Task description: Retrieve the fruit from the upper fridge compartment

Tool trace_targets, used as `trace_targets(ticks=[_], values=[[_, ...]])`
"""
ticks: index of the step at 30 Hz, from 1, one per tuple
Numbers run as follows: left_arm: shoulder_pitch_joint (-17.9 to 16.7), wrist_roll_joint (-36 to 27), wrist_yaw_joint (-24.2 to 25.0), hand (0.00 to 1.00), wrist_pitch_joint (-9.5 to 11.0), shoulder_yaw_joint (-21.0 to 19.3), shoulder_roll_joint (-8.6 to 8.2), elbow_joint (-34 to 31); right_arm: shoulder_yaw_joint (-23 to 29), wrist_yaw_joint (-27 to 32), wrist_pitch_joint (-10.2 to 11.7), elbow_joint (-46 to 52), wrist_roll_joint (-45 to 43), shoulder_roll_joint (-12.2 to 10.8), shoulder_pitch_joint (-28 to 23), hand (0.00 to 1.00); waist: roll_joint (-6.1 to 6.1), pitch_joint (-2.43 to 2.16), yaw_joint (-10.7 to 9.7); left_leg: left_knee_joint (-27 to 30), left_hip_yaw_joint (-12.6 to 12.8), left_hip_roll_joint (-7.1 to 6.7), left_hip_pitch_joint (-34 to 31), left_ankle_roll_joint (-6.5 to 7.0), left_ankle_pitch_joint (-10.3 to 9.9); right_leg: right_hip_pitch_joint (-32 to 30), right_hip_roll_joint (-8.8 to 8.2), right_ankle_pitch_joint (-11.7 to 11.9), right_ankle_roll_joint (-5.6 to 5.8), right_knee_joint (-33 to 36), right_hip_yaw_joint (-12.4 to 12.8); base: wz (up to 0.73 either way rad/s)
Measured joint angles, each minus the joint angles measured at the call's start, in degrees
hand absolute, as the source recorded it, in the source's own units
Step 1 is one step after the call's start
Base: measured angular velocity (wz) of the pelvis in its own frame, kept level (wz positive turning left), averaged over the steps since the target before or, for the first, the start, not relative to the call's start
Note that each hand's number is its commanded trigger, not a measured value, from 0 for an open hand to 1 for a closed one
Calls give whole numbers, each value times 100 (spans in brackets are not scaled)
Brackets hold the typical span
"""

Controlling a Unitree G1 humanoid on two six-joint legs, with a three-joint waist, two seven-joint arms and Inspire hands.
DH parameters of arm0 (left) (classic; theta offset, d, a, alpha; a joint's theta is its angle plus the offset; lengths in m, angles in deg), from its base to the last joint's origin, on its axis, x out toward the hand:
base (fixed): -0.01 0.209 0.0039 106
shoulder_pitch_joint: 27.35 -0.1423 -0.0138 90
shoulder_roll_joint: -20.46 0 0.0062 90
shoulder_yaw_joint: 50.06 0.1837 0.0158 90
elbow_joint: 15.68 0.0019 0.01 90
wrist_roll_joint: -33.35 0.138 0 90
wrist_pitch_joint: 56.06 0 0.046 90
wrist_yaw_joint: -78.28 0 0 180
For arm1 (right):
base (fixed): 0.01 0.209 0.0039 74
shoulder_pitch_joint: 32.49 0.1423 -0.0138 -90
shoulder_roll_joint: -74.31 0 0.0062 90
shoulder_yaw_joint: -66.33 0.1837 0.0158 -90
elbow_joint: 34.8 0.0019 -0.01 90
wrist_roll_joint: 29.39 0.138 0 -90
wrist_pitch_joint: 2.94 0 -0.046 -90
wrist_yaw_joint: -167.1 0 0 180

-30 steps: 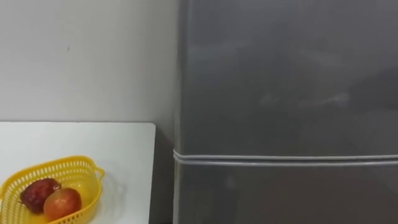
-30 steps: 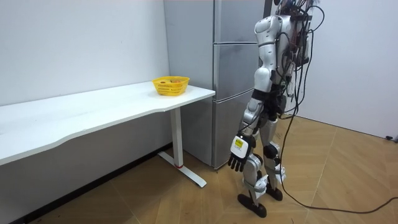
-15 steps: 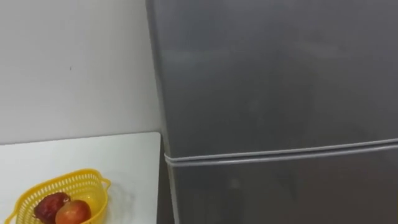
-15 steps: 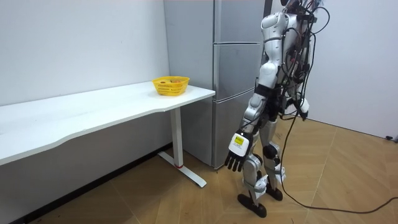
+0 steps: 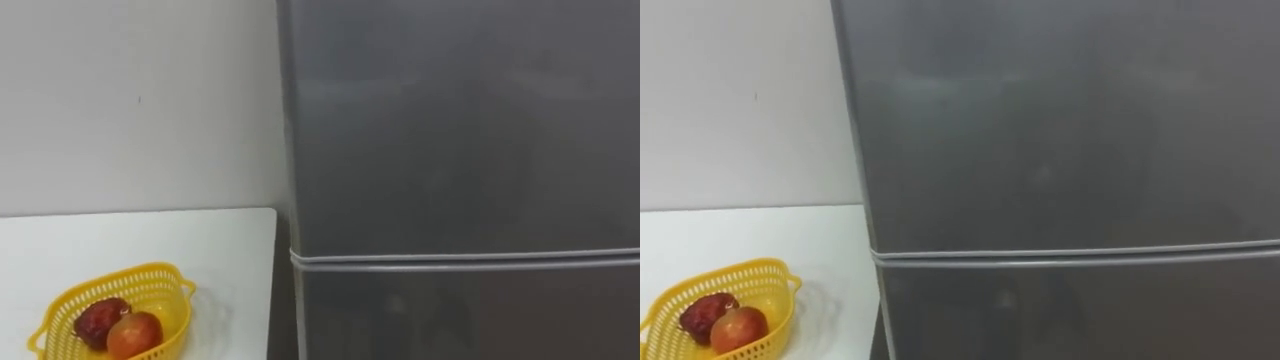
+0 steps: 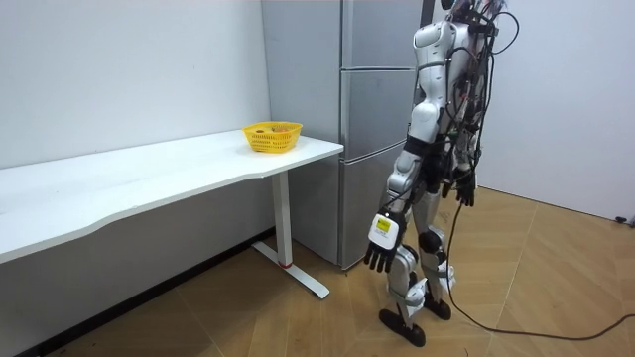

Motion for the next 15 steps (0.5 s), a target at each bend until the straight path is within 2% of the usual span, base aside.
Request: trace_targets(ticks=[3,6,11,15], values=[[88,9,3,0,-5,176,-18,21,-295,-148,-58,-18,-38,5,132,0,60,21,47,-7,26,7,27,9,-37,18,5,-2,5,1,15,-7],[188,50,0,0,-56,266,-33,103,-360,-267,-117,-23,-34,-14,225,0,92,30,77,-28,22,-3,68,15,-40,51,4,-10,19,-14,77,-1],[188,67,3,0,-214,318,-32,99,-451,-442,-200,-42,-108,-5,229,0,84,25,23,-54,20,-17,52,21,-44,93,-6,-8,27,-76,31,4],[191,194,7,0,-324,322,-34,93,-482,-591,-410,-172,-232,0,222,0,68,23,4,-107,20,-23,67,21,-44,95,-6,-7,25,-68,22,-1]])
